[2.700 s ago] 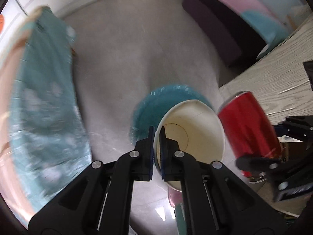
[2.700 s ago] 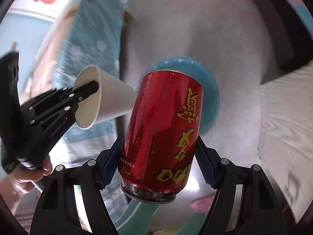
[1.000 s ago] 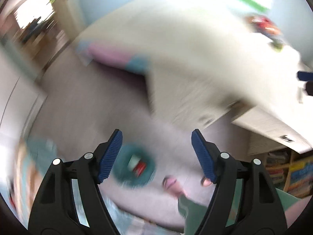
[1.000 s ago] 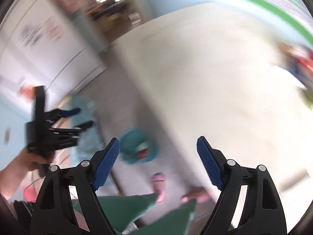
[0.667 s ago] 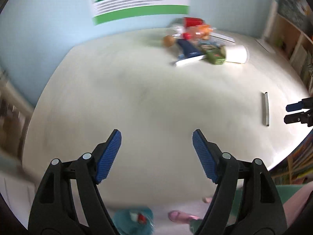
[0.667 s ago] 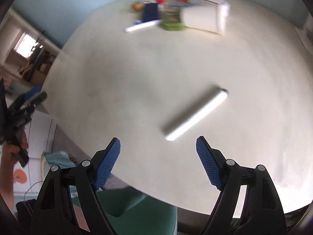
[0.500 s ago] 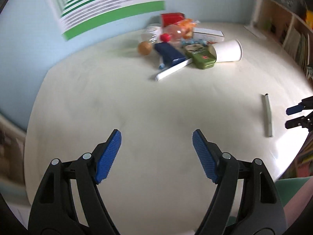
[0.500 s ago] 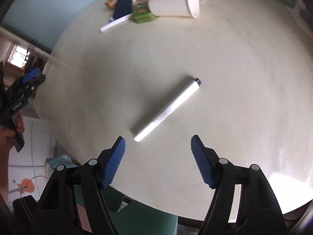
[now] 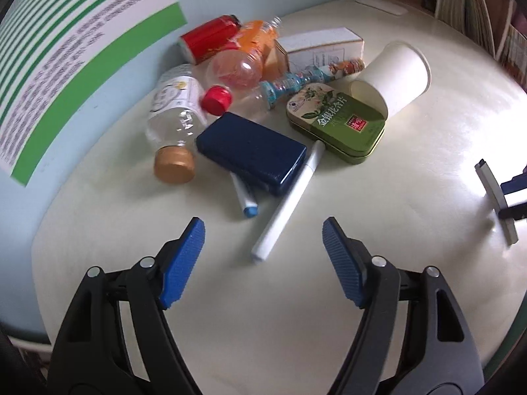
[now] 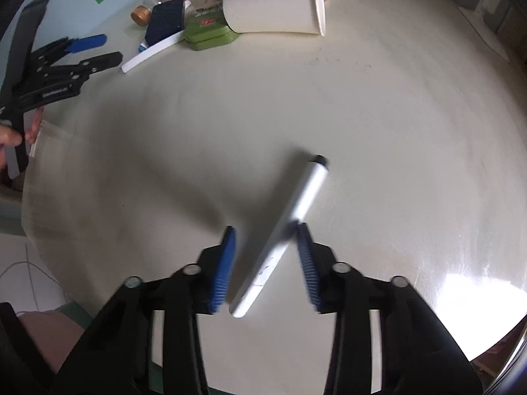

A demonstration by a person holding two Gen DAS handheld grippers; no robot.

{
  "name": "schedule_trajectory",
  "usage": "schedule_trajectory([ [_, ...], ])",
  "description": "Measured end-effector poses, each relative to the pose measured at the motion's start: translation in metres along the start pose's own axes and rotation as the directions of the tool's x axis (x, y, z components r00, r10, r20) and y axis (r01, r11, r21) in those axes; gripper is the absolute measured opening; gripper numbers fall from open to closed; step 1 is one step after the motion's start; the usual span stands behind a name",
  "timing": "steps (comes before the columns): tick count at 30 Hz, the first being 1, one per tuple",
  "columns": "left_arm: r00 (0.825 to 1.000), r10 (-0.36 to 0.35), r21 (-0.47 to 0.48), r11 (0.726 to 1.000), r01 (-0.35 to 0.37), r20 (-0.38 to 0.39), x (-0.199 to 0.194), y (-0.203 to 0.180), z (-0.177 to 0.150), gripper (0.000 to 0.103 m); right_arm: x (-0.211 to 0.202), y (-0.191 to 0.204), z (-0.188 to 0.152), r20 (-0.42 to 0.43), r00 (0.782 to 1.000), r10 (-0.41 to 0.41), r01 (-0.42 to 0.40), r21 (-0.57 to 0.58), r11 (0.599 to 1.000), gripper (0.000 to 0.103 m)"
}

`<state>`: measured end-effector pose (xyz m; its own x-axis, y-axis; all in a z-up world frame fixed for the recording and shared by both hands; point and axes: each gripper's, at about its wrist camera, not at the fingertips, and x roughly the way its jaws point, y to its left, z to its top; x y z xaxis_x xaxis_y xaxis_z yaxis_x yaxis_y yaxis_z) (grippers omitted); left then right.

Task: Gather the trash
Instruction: 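Grasp a white marker with the right tool while the left tool grasps another marker, then carry both markers to the teal bin and open both tools to drop them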

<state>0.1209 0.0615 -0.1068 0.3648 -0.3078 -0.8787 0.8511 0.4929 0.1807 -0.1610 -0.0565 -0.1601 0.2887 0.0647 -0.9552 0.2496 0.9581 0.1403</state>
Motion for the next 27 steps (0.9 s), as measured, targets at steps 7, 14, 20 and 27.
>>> schedule_trajectory([
  [7,0.99,-0.137,0.039,0.99,0.138,-0.022,0.029,-0.003,0.001,0.014,0.008,-0.003,0.027,0.0,1.0,0.028,-0.028,-0.005,1.0,0.014],
  [14,0.979,-0.202,-0.017,0.979,0.201,-0.026,0.016,-0.012,-0.004,0.011,-0.001,-0.016,0.035,-0.032,0.996,0.085,-0.088,-0.074,0.993,0.013],
  [20,0.982,-0.185,-0.119,0.976,0.182,-0.019,-0.04,-0.028,-0.029,0.011,-0.029,-0.019,0.037,-0.031,0.987,0.16,-0.163,-0.192,0.968,0.013],
  [27,0.998,-0.064,-0.296,0.953,0.057,-0.016,-0.099,-0.026,-0.072,0.011,-0.046,0.036,0.043,-0.068,0.967,0.246,-0.252,-0.402,0.88,0.013],
])
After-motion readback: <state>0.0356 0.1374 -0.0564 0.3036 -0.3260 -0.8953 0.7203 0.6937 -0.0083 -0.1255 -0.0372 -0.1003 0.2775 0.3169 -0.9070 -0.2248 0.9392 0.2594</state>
